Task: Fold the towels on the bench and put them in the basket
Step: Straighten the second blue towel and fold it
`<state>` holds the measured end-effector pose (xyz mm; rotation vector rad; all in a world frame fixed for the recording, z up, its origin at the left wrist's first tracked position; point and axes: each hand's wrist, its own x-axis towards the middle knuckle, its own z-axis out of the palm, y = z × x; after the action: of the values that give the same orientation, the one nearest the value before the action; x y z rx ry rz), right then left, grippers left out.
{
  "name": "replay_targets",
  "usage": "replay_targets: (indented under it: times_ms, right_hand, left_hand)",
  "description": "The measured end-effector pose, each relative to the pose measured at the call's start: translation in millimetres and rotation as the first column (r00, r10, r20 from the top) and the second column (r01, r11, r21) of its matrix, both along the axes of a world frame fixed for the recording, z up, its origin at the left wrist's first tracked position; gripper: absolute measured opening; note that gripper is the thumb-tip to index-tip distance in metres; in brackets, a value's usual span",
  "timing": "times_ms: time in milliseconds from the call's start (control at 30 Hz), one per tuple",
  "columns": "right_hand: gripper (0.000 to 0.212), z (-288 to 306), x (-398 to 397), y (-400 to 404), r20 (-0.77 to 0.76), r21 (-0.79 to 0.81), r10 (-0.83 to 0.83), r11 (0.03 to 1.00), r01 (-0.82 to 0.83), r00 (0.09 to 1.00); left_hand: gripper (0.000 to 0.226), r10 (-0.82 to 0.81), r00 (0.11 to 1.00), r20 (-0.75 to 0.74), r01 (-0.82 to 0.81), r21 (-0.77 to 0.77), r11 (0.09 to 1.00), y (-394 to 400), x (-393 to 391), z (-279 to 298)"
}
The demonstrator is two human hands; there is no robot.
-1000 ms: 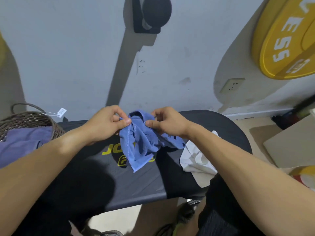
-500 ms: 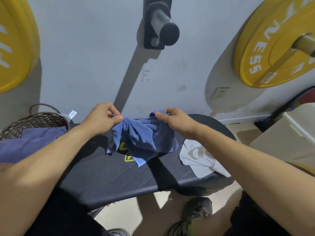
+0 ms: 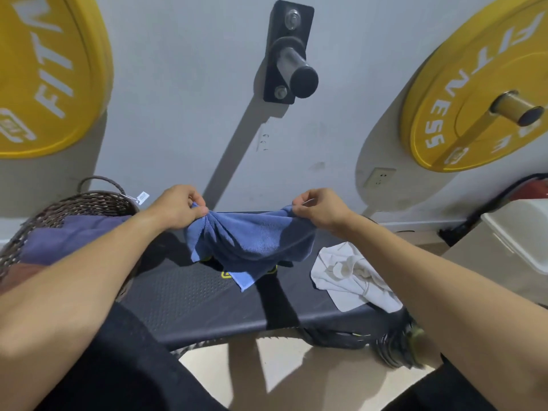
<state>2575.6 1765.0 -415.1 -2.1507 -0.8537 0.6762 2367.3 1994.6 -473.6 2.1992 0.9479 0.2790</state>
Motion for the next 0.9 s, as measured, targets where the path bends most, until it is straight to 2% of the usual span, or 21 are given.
replay_targets:
  times_ms: [100, 167, 233, 300, 367, 433, 500, 567, 600, 733, 800, 900]
  right_hand:
    - [0.016, -4, -4, -7, -0.022, -0.035, 0.062, 0.997, -0.062, 0.998]
    - [0.025, -9, -7, -15, -0.061, -0.149, 0.179, 0.971, -0.186, 0.982]
    - [0.027, -20, -9, -24, -0.025, -0.261, 0.297, 0.920, -0.293, 0.955]
    - [0.019, -34, -9, -33, 0.017, -0.246, 0.323, 0.919, -0.309, 0.946]
    - [0.012, -46, -10, -43, -0.002, -0.185, 0.328, 0.928, -0.323, 0.945]
    - [0.010, -55, -12, -52, -0.033, -0.154, 0.387, 0.909, -0.388, 0.921]
    - [0.011, -59, -14, -57, -0.045, -0.116, 0.458, 0.880, -0.460, 0.888]
    - [0.015, -56, -17, -58, -0.055, -0.048, 0.503, 0.862, -0.505, 0.863]
    - [0.016, -53, -18, -57, -0.071, -0.003, 0.516, 0.856, -0.518, 0.854]
    - [0.012, -43, -19, -57, -0.138, 0.140, 0.548, 0.835, -0.532, 0.825]
    - [0.015, -42, -19, -56, -0.141, 0.167, 0.544, 0.837, -0.522, 0.827]
    - [0.037, -40, -16, -55, -0.157, 0.179, 0.537, 0.841, -0.511, 0.829]
  left_hand:
    - [0.014, -0.111, 0.988, -0.111, 0.107, -0.041, 0.993, -3, -3, -10]
    - [0.012, -0.211, 0.957, -0.202, 0.199, -0.077, 0.977, -9, -7, -18]
    - [0.011, -0.272, 0.918, -0.287, 0.264, -0.065, 0.962, -21, -11, -28]
    - [0.014, -0.321, 0.867, -0.381, 0.294, -0.129, 0.947, -40, -14, -39]
    - [0.033, -0.372, 0.812, -0.449, 0.301, -0.225, 0.927, -64, -14, -47]
    - [0.051, -0.360, 0.834, -0.418, 0.312, -0.181, 0.933, -90, -12, -49]
    - [0.068, -0.365, 0.885, -0.290, 0.339, -0.139, 0.931, -116, -6, -38]
    - [0.075, -0.412, 0.888, -0.206, 0.389, -0.143, 0.910, -139, 4, -20]
    - [0.070, -0.426, 0.885, -0.185, 0.406, -0.137, 0.903, -148, 10, -12]
    - [0.026, -0.414, 0.900, -0.137, 0.405, -0.087, 0.910, -158, 22, 13]
    - [0.028, -0.421, 0.895, -0.145, 0.415, -0.073, 0.907, -154, 19, 22]
    - [0.036, -0.401, 0.897, -0.186, 0.407, -0.003, 0.913, -143, 6, 28]
